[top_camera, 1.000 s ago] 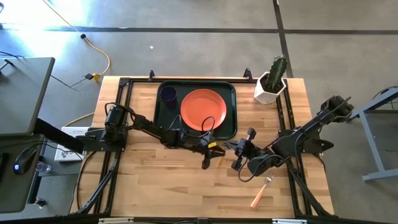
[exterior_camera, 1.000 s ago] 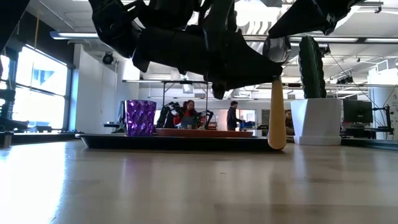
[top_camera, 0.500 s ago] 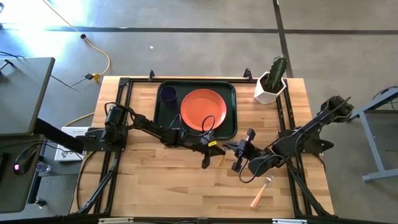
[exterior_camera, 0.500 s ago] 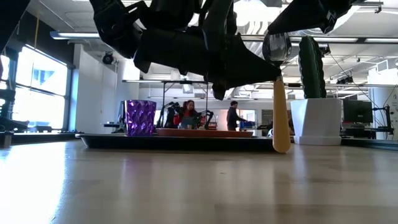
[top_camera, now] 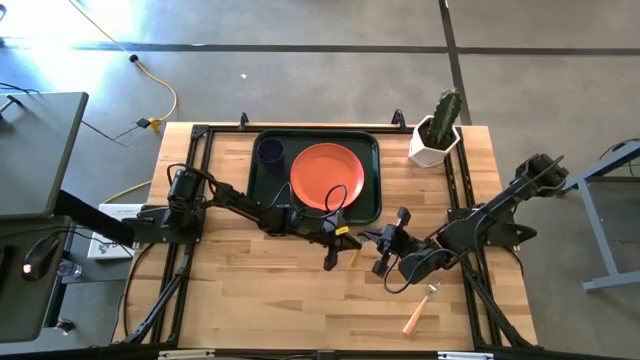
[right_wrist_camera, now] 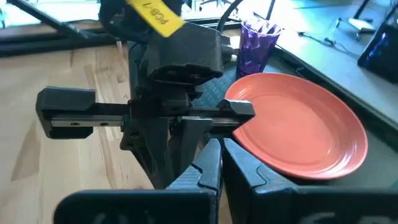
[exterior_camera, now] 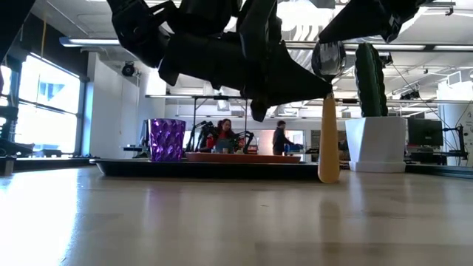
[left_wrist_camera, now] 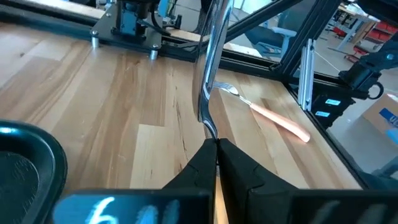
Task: Pick and place plate/cup/fork/spoon on tray
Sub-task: Put the spoon into the left side of the serving tray
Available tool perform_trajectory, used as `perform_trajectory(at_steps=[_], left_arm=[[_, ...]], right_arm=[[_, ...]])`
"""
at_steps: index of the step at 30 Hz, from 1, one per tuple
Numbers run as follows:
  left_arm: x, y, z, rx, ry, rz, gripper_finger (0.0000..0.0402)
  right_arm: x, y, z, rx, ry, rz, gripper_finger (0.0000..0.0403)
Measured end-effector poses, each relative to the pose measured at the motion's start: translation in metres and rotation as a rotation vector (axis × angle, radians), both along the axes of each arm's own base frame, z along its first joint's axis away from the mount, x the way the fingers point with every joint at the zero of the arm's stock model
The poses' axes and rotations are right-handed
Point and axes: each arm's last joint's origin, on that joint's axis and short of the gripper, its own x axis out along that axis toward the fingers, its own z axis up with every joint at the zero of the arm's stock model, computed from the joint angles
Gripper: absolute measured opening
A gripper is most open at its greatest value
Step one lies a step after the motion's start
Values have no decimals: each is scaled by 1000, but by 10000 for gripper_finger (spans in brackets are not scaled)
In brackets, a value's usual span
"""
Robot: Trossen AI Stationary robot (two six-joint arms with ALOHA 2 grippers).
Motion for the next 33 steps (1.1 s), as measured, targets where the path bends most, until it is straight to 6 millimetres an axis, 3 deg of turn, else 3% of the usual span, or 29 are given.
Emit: perform_trajectory(at_steps=[15,20,27,33], left_arm=[[0,22,-8,-53,108,89,1],[-5,26,-23,-38,207,159,2],[-4,31,-20,-61,202,264,2],[-8,28,-24,-34,276,120,1]], right_arm=[[-1,-11,-5,24,12,-98,1],[-5,-18,-2,-25,-6,-175,0],[-14,-21,7,-49,-35,-199,0],[-32,-24,2,-1,19,-235,0]])
